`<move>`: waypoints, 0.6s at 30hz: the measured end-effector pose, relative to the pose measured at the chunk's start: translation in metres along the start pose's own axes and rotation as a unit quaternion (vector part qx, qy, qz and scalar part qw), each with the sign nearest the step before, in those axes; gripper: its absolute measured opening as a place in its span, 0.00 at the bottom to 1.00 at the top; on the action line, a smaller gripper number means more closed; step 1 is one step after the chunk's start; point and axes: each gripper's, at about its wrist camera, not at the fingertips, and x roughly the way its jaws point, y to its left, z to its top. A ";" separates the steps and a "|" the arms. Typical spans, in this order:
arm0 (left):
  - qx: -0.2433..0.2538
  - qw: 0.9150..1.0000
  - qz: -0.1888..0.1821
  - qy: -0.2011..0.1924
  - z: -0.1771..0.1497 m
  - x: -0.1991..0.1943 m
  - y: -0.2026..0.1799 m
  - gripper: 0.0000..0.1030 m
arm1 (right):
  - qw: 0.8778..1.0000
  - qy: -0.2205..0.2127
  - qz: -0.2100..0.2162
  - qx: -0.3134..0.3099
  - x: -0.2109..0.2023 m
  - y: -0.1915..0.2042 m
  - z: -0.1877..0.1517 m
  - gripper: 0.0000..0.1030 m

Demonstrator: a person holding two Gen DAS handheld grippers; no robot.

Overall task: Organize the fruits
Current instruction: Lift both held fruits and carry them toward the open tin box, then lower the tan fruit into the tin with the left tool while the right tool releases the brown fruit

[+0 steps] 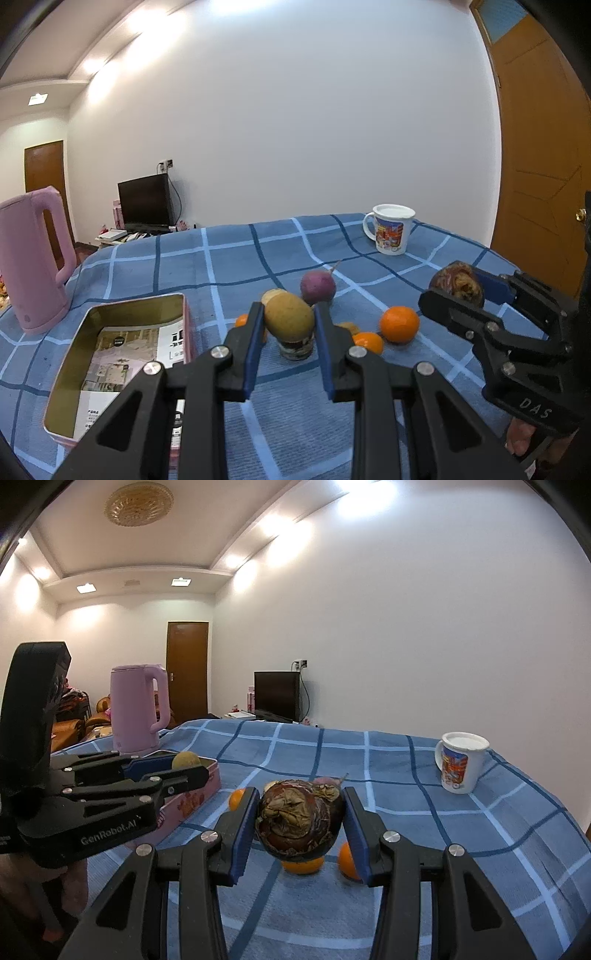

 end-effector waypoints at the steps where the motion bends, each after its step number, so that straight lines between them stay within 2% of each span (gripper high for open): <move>1: -0.001 1.000 0.001 0.000 0.001 0.000 0.002 0.27 | 1.000 0.000 0.002 -0.002 0.001 0.002 0.002 0.46; 18: -0.036 0.999 0.032 0.012 -0.002 0.000 0.041 0.27 | 0.999 0.005 0.038 -0.030 0.028 0.035 0.030 0.46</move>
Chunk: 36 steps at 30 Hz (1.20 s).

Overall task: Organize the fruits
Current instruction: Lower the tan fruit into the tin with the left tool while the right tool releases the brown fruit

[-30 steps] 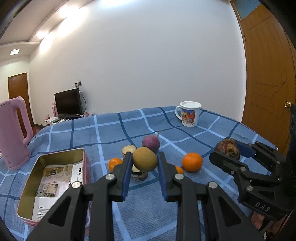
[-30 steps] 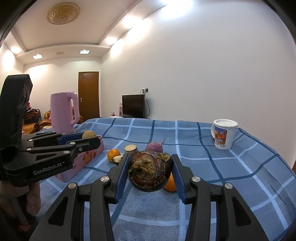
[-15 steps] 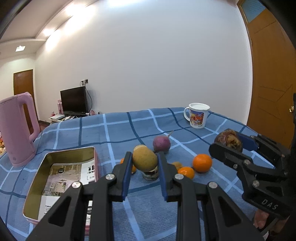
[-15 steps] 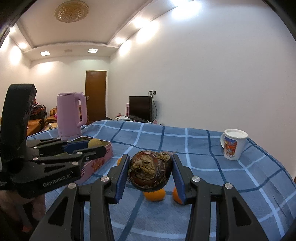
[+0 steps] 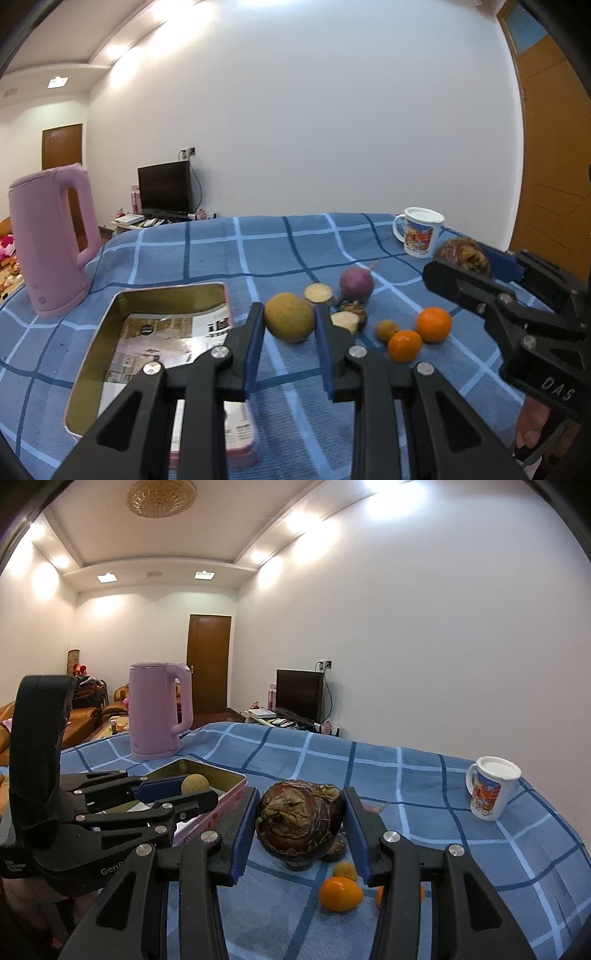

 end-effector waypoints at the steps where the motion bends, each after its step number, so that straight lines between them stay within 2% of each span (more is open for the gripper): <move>1: -0.002 1.000 0.002 0.001 0.000 0.000 0.003 0.27 | 1.000 0.001 0.004 -0.001 0.002 0.002 0.002 0.46; 16: -0.040 0.998 0.044 0.032 -0.005 0.013 0.053 0.27 | 0.998 0.022 0.054 -0.019 0.044 0.032 0.026 0.46; 36: -0.059 0.991 0.089 0.075 -0.011 0.027 0.100 0.27 | 0.992 0.067 0.106 -0.032 0.103 0.071 0.036 0.46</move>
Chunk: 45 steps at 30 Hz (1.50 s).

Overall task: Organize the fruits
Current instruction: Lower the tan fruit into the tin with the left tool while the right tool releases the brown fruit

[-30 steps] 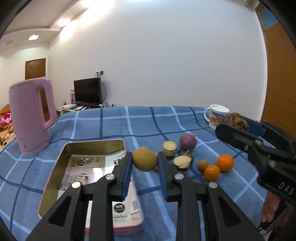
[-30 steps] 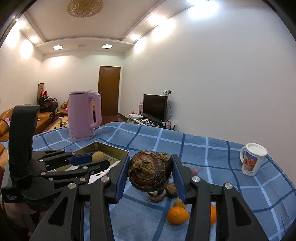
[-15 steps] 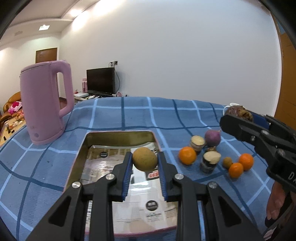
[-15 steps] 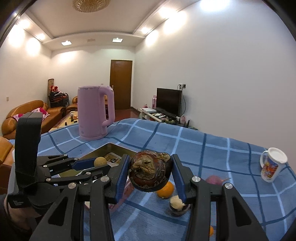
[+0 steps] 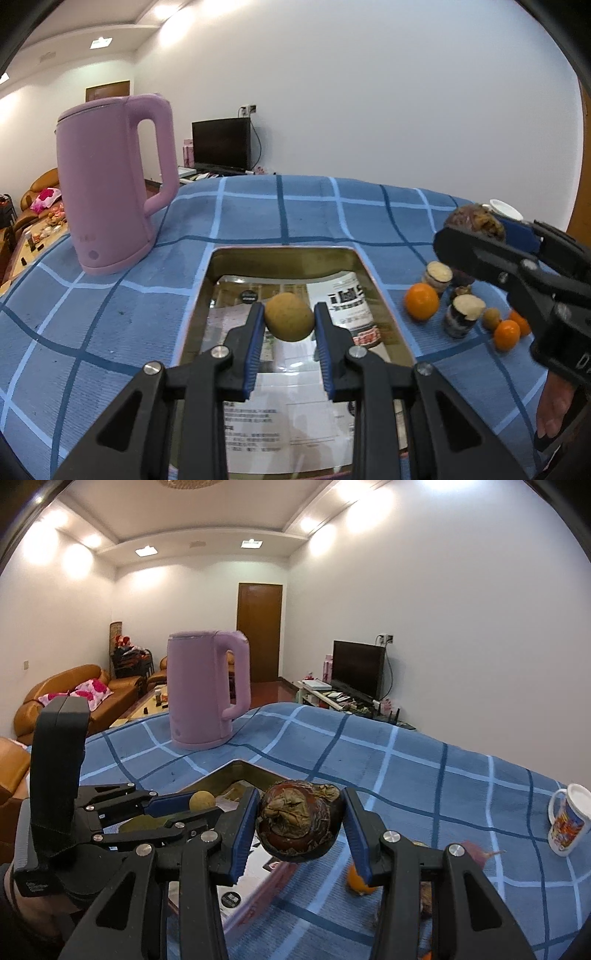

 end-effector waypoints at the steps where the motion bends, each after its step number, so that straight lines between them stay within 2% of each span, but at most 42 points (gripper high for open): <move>1: 0.000 1.000 0.002 0.002 0.000 0.001 0.002 0.27 | 1.000 0.002 0.002 -0.002 0.003 0.002 0.001 0.46; 18: -0.004 0.999 0.020 0.032 0.001 0.018 0.028 0.27 | 0.998 0.058 0.038 -0.009 0.057 0.028 -0.009 0.46; 27: 0.000 0.998 0.012 0.056 0.002 0.026 0.033 0.28 | 0.996 0.082 0.046 0.003 0.074 0.026 -0.015 0.46; 33: 0.000 0.998 0.012 0.056 0.001 0.026 0.033 0.28 | 0.993 0.101 0.057 0.015 0.082 0.023 -0.018 0.46; 36: -0.003 0.998 0.024 0.051 0.001 0.023 0.035 0.34 | 0.993 0.103 0.051 0.020 0.084 0.022 -0.018 0.53; 37: -0.009 0.999 0.019 0.049 0.000 0.022 0.037 0.34 | 0.993 0.105 0.047 0.025 0.086 0.020 -0.018 0.60; 38: -0.019 0.999 0.010 0.048 -0.001 0.020 0.040 0.34 | 0.993 0.104 0.051 0.031 0.086 0.018 -0.018 0.64; 40: -0.024 0.999 0.015 0.046 -0.002 0.018 0.042 0.36 | 0.993 0.101 0.057 0.037 0.087 0.017 -0.017 0.68; 45: -0.050 0.998 0.018 0.040 -0.004 0.012 0.052 0.37 | 0.992 0.099 0.066 0.046 0.088 0.022 -0.016 0.69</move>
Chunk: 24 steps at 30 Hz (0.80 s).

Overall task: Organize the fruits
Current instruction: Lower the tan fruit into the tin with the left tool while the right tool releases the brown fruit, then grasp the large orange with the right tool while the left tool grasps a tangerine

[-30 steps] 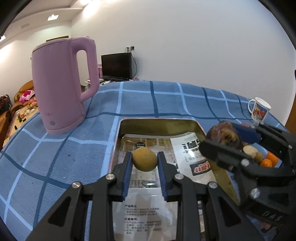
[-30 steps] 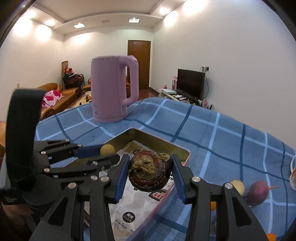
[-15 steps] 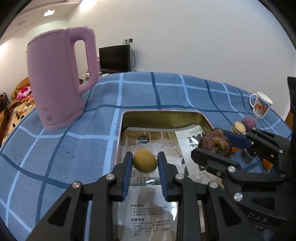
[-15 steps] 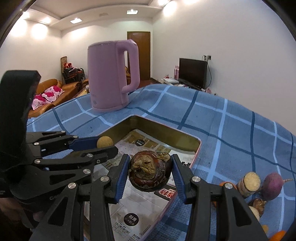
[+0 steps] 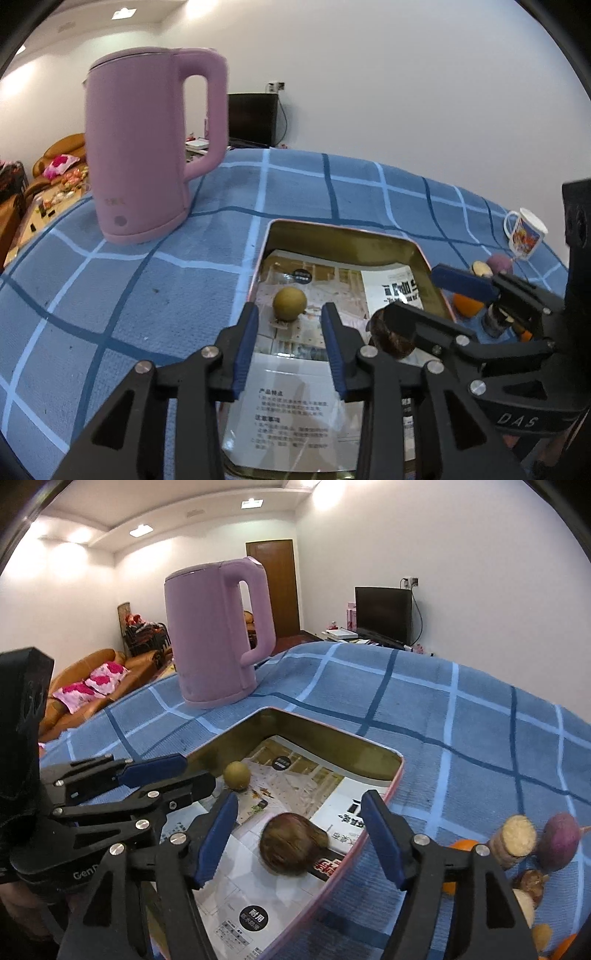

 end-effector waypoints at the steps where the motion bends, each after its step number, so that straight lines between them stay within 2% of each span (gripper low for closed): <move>1: -0.001 1.000 -0.001 0.000 0.000 -0.001 0.001 0.38 | 1.000 0.000 0.007 0.003 0.001 0.000 0.000 0.69; 4: -0.001 1.000 0.003 -0.005 0.002 -0.005 -0.002 0.49 | 1.000 -0.013 0.001 -0.001 -0.006 0.001 -0.001 0.69; 6: 0.001 1.000 0.012 -0.019 0.003 -0.012 -0.008 0.70 | 1.000 -0.025 -0.018 -0.001 -0.016 -0.003 0.000 0.70; 9: 0.002 0.999 0.015 -0.047 0.005 -0.025 -0.018 0.93 | 0.997 -0.054 -0.040 0.023 -0.041 -0.021 0.001 0.76; 10: 0.005 0.999 0.006 -0.053 0.006 -0.029 -0.024 0.95 | 0.997 -0.059 -0.047 0.031 -0.047 -0.027 0.000 0.79; 13: 0.029 0.998 -0.007 -0.064 0.007 -0.037 -0.046 0.96 | 0.993 -0.069 -0.086 0.046 -0.077 -0.046 -0.006 0.79; 16: 0.058 0.996 -0.027 -0.066 0.006 -0.041 -0.077 0.96 | 0.986 -0.069 -0.147 0.045 -0.105 -0.063 -0.020 0.79; 19: 0.089 0.993 -0.054 -0.058 0.002 -0.040 -0.113 0.96 | 0.975 -0.070 -0.205 0.055 -0.134 -0.087 -0.040 0.79; 24: 0.123 0.987 -0.101 -0.024 -0.009 -0.029 -0.172 0.96 | 0.956 -0.033 -0.276 0.098 -0.163 -0.139 -0.078 0.79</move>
